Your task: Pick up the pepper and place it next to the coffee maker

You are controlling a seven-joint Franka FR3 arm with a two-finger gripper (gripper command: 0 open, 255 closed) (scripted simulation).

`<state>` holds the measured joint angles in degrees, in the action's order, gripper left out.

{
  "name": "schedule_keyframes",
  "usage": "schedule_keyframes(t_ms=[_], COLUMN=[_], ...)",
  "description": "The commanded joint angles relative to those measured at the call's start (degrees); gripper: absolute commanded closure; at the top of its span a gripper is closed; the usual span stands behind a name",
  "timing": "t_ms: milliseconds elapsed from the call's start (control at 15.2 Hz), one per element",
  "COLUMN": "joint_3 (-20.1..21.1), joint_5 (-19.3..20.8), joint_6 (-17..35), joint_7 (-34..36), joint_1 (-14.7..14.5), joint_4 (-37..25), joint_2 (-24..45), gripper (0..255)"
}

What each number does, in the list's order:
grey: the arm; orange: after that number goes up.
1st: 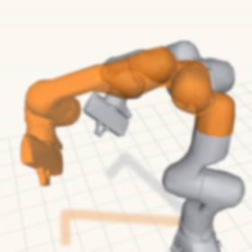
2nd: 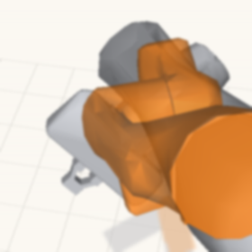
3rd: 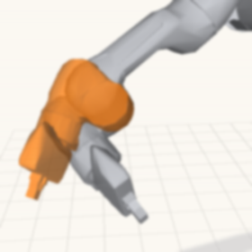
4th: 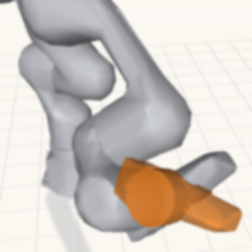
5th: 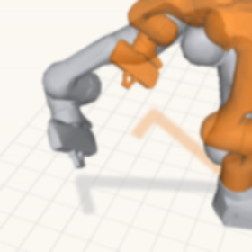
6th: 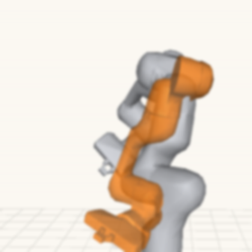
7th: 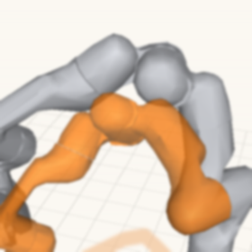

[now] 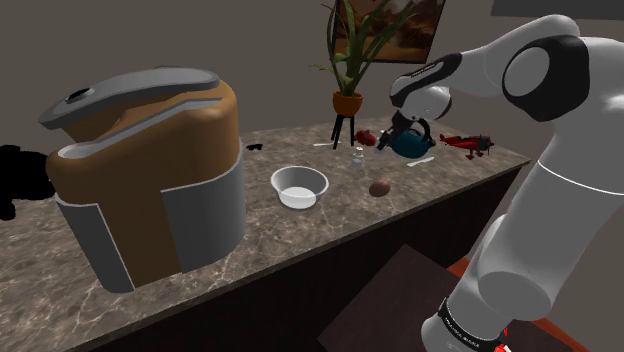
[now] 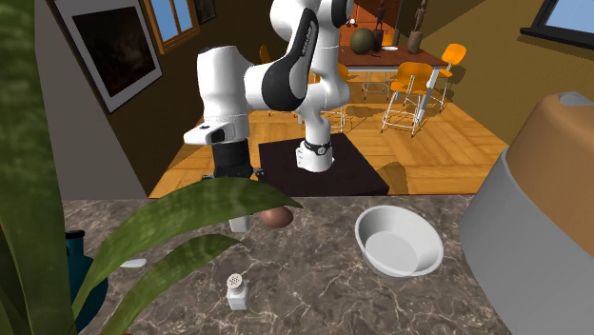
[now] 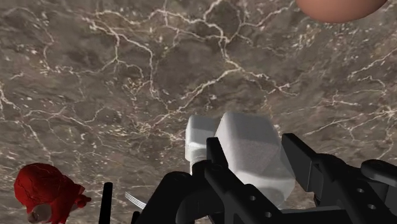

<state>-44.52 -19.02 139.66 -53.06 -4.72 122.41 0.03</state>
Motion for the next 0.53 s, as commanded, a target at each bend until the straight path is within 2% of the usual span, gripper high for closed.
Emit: schedule_keyframes(t_ms=[0,462], joint_3=[0.0,0.4], joint_5=[1.4,5.4], joint_6=[-1.3,-5.9], joint_7=[1.2,4.7], joint_1=[0.0,0.1], joint_4=[-0.9,-4.1], joint_2=[-0.8,-3.4], gripper=[255,255])
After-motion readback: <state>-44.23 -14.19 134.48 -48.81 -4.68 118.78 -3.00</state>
